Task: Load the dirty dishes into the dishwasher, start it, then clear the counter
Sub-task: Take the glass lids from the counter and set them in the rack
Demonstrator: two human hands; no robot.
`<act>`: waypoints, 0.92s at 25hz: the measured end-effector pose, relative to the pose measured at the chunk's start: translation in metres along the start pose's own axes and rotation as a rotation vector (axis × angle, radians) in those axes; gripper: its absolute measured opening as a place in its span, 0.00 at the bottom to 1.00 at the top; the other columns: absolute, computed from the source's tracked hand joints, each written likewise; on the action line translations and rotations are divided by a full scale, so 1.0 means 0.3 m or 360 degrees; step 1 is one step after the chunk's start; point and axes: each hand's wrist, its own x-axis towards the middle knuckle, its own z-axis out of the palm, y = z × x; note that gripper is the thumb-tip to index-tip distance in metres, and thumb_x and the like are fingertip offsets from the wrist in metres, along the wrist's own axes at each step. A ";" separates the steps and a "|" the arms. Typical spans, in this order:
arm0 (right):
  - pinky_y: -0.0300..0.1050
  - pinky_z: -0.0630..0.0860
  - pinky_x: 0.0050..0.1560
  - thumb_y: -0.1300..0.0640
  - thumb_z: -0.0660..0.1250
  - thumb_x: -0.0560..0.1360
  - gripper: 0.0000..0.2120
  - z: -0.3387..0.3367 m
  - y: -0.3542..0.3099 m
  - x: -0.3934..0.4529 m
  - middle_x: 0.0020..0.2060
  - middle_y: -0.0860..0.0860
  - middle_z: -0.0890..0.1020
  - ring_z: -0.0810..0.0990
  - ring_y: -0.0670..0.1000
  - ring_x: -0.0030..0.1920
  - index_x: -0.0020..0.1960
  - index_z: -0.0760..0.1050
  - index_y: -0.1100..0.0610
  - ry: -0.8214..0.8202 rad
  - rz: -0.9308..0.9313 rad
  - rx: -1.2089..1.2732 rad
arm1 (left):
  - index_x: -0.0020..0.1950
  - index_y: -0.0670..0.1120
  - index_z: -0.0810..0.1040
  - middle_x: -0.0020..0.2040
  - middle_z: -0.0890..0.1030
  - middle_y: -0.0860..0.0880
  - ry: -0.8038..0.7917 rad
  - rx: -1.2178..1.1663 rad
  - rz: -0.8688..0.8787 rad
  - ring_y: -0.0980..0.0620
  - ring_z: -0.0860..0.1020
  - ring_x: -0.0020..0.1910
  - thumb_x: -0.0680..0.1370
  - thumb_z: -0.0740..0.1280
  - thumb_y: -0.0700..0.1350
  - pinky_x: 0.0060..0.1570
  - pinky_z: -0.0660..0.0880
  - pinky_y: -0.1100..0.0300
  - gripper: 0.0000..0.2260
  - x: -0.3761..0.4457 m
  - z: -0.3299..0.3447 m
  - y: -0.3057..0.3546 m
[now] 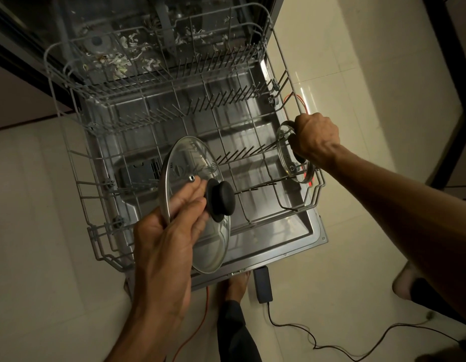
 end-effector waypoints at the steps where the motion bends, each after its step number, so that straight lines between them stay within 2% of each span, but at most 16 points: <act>1: 0.46 0.76 0.34 0.59 0.61 0.81 0.10 0.012 0.017 -0.010 0.36 0.52 0.73 0.75 0.51 0.34 0.59 0.73 0.63 -0.0001 -0.0028 0.0034 | 0.62 0.41 0.78 0.58 0.83 0.50 -0.0011 0.0005 0.0004 0.57 0.80 0.58 0.78 0.62 0.34 0.56 0.76 0.65 0.14 0.001 0.003 0.000; 4: 0.40 0.66 0.27 0.59 0.58 0.82 0.14 0.065 0.064 -0.033 0.35 0.51 0.72 0.72 0.49 0.31 0.66 0.64 0.61 -0.0039 -0.0079 0.0124 | 0.63 0.41 0.77 0.58 0.83 0.49 -0.0024 0.0008 0.0013 0.57 0.80 0.58 0.78 0.62 0.34 0.56 0.76 0.66 0.14 0.002 0.015 -0.008; 7: 0.40 0.70 0.29 0.59 0.58 0.82 0.17 0.116 0.086 -0.060 0.39 0.54 0.75 0.74 0.49 0.33 0.69 0.60 0.60 -0.0159 0.0005 0.0346 | 0.64 0.40 0.77 0.59 0.83 0.49 -0.0041 0.0019 0.0020 0.58 0.80 0.58 0.78 0.62 0.34 0.57 0.76 0.65 0.15 -0.003 0.028 -0.020; 10: 0.44 0.77 0.34 0.58 0.58 0.82 0.21 0.145 0.097 -0.100 0.43 0.56 0.78 0.77 0.51 0.35 0.71 0.56 0.58 -0.0172 0.0096 0.0568 | 0.64 0.41 0.77 0.59 0.83 0.50 -0.0068 0.0060 0.0017 0.58 0.80 0.58 0.78 0.62 0.34 0.57 0.75 0.65 0.15 -0.012 0.033 -0.038; 13: 0.45 0.76 0.35 0.54 0.61 0.81 0.27 0.127 0.102 -0.173 0.50 0.58 0.79 0.77 0.52 0.37 0.74 0.52 0.57 -0.0076 0.0084 0.0472 | 0.64 0.41 0.77 0.59 0.83 0.51 -0.0083 0.0129 0.0021 0.58 0.80 0.59 0.78 0.63 0.35 0.58 0.75 0.64 0.15 -0.022 0.047 -0.057; 15: 0.51 0.79 0.45 0.51 0.63 0.80 0.28 0.085 0.108 -0.265 0.58 0.59 0.78 0.79 0.54 0.46 0.74 0.55 0.56 0.0078 0.0101 0.0569 | 0.60 0.48 0.81 0.57 0.83 0.54 -0.0095 0.0167 0.0036 0.60 0.80 0.56 0.78 0.65 0.38 0.56 0.77 0.64 0.13 -0.034 0.071 -0.076; 16: 0.54 0.80 0.51 0.50 0.63 0.80 0.26 0.050 0.106 -0.321 0.60 0.58 0.78 0.80 0.55 0.50 0.73 0.59 0.56 0.0074 0.0155 0.0755 | 0.55 0.54 0.83 0.54 0.84 0.57 -0.0127 0.0221 0.0048 0.62 0.81 0.50 0.78 0.67 0.42 0.52 0.77 0.65 0.10 -0.045 0.092 -0.090; 17: 0.57 0.79 0.55 0.48 0.63 0.79 0.23 0.004 0.100 -0.381 0.60 0.55 0.79 0.81 0.54 0.53 0.71 0.65 0.56 0.0002 0.0213 0.1034 | 0.48 0.60 0.84 0.47 0.84 0.59 -0.0165 0.0300 0.0055 0.64 0.79 0.42 0.76 0.67 0.47 0.44 0.77 0.67 0.09 -0.058 0.122 -0.103; 18: 0.58 0.80 0.55 0.46 0.63 0.79 0.21 -0.049 0.093 -0.439 0.58 0.53 0.81 0.82 0.53 0.54 0.67 0.70 0.55 -0.0104 0.0261 0.1331 | 0.44 0.60 0.84 0.39 0.81 0.59 -0.0189 0.0405 0.0065 0.64 0.76 0.35 0.75 0.67 0.50 0.37 0.74 0.67 0.07 -0.074 0.156 -0.121; 20: 0.54 0.81 0.51 0.38 0.59 0.78 0.21 -0.186 0.064 -0.524 0.54 0.50 0.83 0.84 0.50 0.51 0.61 0.76 0.50 -0.0319 0.0297 0.1755 | 0.38 0.51 0.81 0.29 0.73 0.59 -0.0249 0.0605 0.0148 0.62 0.69 0.26 0.78 0.67 0.50 0.27 0.67 0.70 0.10 -0.102 0.237 -0.176; 21: 0.49 0.82 0.47 0.33 0.57 0.76 0.23 -0.252 0.047 -0.547 0.53 0.48 0.84 0.84 0.48 0.51 0.59 0.77 0.47 -0.0389 0.0281 0.1791 | 0.37 0.50 0.78 0.27 0.72 0.59 -0.0333 0.0686 0.0251 0.62 0.69 0.25 0.79 0.66 0.48 0.25 0.65 0.71 0.11 -0.114 0.280 -0.203; 22: 0.42 0.82 0.43 0.29 0.56 0.73 0.24 -0.307 0.029 -0.559 0.52 0.46 0.84 0.84 0.46 0.49 0.57 0.77 0.43 -0.0426 0.0262 0.1723 | 0.40 0.51 0.77 0.28 0.74 0.61 -0.0439 0.0742 0.0386 0.62 0.72 0.27 0.80 0.66 0.45 0.27 0.67 0.73 0.08 -0.122 0.322 -0.224; 23: 0.38 0.80 0.39 0.27 0.56 0.72 0.24 -0.346 0.017 -0.561 0.49 0.45 0.84 0.84 0.44 0.47 0.55 0.77 0.42 -0.0445 0.0237 0.1581 | 0.47 0.48 0.79 0.34 0.78 0.61 -0.0545 0.0792 0.0478 0.63 0.77 0.32 0.81 0.65 0.44 0.32 0.71 0.74 0.05 -0.125 0.362 -0.242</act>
